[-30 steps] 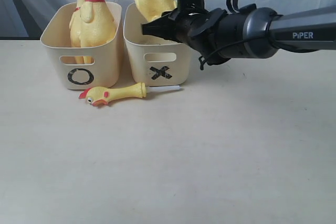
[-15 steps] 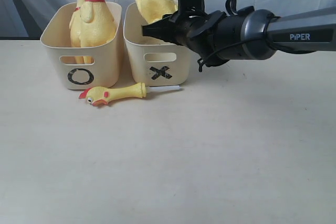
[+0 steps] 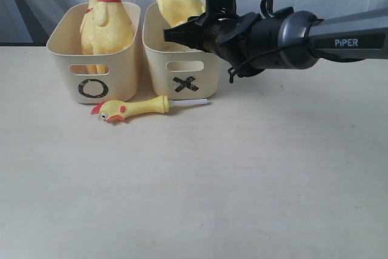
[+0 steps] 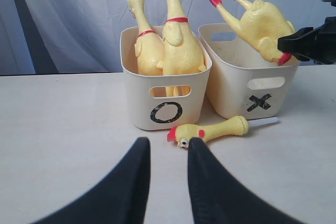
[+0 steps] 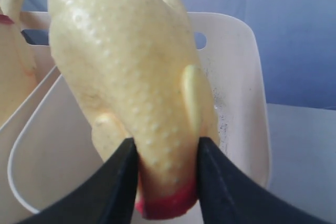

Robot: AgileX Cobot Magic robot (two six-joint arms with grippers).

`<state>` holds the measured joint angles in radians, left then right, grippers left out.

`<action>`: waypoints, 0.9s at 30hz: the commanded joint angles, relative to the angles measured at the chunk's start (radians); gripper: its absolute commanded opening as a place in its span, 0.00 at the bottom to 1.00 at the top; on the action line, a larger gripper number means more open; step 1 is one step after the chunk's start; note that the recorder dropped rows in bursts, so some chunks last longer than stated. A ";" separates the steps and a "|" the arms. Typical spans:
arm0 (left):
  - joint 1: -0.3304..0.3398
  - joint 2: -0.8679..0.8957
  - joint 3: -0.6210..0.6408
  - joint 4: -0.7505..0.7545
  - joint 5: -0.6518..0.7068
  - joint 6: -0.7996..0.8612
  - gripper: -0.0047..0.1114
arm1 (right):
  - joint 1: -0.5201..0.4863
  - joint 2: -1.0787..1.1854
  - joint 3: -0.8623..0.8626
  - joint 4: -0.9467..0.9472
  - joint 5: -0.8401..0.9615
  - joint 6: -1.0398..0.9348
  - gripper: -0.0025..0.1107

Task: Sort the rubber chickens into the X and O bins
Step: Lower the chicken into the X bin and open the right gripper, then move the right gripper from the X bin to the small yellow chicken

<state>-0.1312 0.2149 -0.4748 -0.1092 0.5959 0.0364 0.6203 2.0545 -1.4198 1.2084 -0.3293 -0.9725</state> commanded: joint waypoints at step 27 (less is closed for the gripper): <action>-0.001 -0.005 0.003 -0.002 -0.005 0.001 0.25 | -0.003 -0.094 -0.010 -0.144 0.140 -0.002 0.38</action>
<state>-0.1312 0.2149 -0.4748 -0.1092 0.5959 0.0364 0.6203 1.9981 -1.4221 1.1219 -0.2508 -0.9682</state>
